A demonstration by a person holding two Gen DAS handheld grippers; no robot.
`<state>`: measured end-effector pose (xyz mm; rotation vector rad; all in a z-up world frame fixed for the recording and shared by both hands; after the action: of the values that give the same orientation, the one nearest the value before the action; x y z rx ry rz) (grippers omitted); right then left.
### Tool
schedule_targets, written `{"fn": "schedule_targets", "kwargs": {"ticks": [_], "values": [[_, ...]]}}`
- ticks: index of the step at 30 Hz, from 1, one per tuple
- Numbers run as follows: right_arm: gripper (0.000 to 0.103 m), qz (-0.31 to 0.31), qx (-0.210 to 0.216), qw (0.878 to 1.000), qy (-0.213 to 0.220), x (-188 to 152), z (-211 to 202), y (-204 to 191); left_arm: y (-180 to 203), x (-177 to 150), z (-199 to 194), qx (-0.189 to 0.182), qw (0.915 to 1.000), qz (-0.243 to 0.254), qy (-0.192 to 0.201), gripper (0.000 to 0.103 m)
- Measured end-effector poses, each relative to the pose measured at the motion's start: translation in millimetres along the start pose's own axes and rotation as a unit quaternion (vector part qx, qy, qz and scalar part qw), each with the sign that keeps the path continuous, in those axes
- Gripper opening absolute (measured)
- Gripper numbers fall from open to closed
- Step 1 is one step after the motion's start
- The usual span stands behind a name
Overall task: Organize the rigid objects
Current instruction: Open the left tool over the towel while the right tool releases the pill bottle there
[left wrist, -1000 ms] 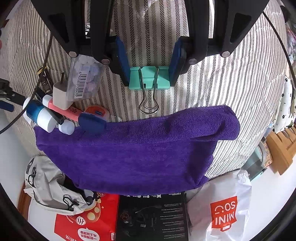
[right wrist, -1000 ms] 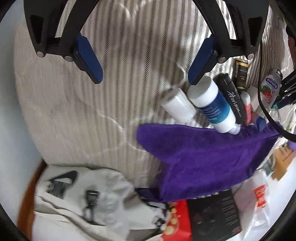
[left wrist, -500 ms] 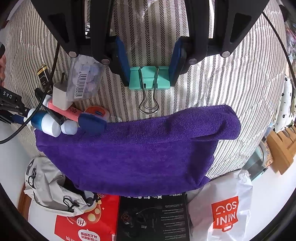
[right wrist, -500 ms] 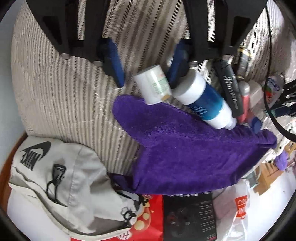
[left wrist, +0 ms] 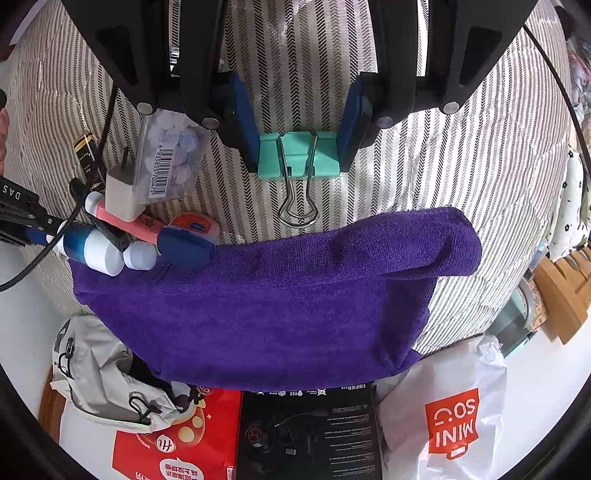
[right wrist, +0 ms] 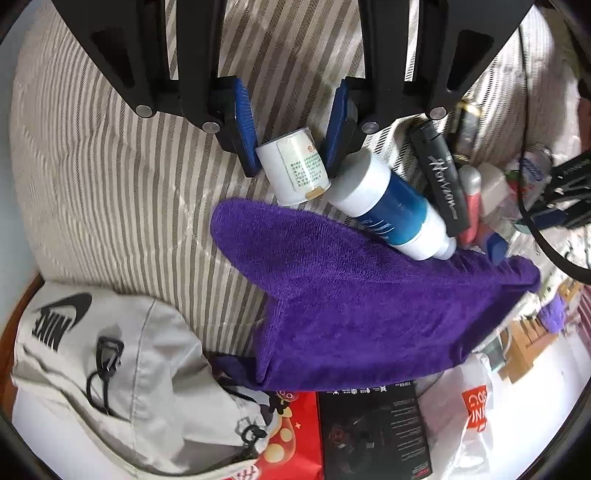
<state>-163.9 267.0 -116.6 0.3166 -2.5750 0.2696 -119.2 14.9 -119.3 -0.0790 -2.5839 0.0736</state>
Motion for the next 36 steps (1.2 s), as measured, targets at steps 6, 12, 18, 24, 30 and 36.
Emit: {"fn": "schedule_targets", "kwargs": {"ticks": [6,12,18,24,30,36], "values": [[0.035,0.034,0.021,0.999,-0.002,-6.9,-14.7,7.9,-7.1,-2.7,-4.0,-0.02,0.9997,-0.007,-0.011,0.039],[0.035,0.045,0.03,0.999,0.002,-3.1,-28.5,6.4,-17.5,-0.1,-13.3,-0.027,0.9994,-0.017,-0.01,0.039],[0.035,0.034,0.056,0.998,0.01,14.5,-38.9,-8.8,-39.0,8.4,-26.9,-0.031,0.9988,-0.037,0.0,0.039],[0.035,0.024,0.078,0.996,0.021,43.0,-39.3,-23.7,-62.3,26.4,-41.0,-0.03,0.9981,-0.051,0.016,0.039],[0.035,0.017,0.083,0.996,0.036,91.3,-21.2,-31.6,-70.8,63.3,-41.9,-0.029,0.9977,-0.051,0.034,0.039],[0.035,0.011,0.079,0.996,0.034,137.7,18.8,-33.5,-74.7,94.5,-28.2,-0.03,0.9976,-0.049,0.038,0.039]]}}
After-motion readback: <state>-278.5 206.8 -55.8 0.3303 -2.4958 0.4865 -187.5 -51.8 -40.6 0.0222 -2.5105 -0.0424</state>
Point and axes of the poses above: each gripper's, at about its wrist camera, not at the fingertips, and z roughly the way its jaws point, y to its right, x to its top, the point moved 2 cm from there along z, roughly the way its jaws point, and after that the axes turned 3 degrees about x, right-handed, at the moved point
